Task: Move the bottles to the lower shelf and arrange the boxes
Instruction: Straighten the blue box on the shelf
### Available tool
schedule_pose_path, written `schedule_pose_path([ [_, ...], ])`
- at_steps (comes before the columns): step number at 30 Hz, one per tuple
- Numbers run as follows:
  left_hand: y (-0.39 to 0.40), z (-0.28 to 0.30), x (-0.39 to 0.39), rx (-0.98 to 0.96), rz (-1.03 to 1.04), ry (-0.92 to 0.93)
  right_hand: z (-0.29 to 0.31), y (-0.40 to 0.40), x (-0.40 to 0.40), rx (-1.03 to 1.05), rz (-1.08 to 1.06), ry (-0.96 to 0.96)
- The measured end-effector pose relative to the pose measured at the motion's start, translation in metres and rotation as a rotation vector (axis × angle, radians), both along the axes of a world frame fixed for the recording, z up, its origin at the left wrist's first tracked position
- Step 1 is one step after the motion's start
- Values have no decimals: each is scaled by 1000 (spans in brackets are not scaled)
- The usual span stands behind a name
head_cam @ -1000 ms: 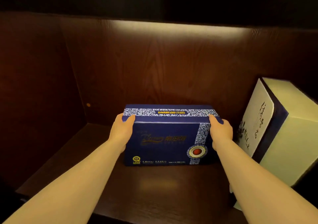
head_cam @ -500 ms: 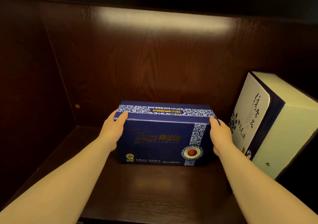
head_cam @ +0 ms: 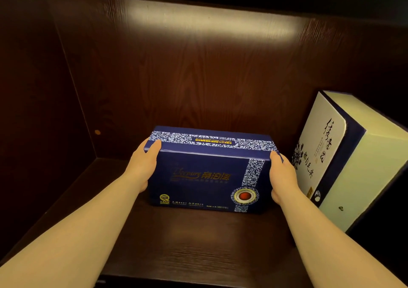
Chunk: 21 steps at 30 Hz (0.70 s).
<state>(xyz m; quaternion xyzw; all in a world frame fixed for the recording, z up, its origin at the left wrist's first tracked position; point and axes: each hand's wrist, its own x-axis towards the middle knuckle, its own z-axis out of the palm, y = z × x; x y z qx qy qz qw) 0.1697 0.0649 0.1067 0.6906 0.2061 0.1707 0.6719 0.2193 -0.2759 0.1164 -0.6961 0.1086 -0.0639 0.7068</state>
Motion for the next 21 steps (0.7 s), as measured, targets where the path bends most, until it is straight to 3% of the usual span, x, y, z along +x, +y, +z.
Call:
schedule_pose_path([
  [21, 29, 0, -112, -64, 63, 5, -19, 17, -92, 86, 120, -68],
])
